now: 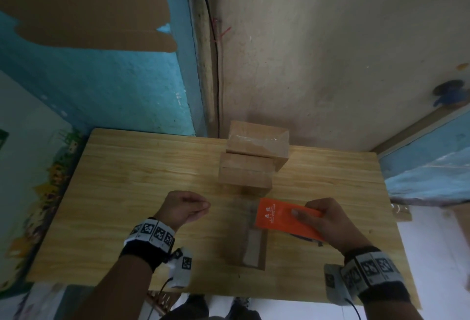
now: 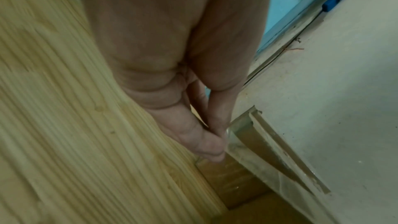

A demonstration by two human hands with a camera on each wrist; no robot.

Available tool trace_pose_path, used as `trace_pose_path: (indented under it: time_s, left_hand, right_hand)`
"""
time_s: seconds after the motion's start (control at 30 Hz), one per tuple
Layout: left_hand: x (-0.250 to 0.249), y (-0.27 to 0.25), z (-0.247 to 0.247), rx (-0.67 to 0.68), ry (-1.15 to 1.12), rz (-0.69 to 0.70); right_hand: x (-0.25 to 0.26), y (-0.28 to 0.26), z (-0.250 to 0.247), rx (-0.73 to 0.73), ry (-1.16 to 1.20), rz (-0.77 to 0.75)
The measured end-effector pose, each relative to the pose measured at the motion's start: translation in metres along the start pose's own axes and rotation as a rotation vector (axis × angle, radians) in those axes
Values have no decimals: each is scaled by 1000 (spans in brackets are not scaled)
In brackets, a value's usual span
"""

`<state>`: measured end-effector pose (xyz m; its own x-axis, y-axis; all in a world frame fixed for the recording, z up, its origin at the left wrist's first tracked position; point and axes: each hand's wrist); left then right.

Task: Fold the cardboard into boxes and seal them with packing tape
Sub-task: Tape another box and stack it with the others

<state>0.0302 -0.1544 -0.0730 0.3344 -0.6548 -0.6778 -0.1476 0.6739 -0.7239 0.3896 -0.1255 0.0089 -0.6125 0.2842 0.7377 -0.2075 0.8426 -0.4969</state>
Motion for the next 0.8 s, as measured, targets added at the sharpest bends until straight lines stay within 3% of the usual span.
trace_pose_path:
  time_s: [0.4, 0.8]
  left_hand:
    - [34, 20, 34, -77, 157, 59]
    - [48, 22, 79, -92, 547, 117]
  right_hand:
    - [-18, 5, 6, -4, 35, 57]
    - [-42, 10, 13, -28, -3, 59]
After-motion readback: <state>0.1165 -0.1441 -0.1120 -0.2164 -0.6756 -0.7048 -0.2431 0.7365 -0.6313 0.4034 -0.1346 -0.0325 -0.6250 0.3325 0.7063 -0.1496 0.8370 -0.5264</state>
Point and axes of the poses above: each hand's wrist, its own y-axis towards the middle knuckle, its own z-axis out of the palm, x = y × z, and after that the axes turned 4 degrees about -y, right-handed
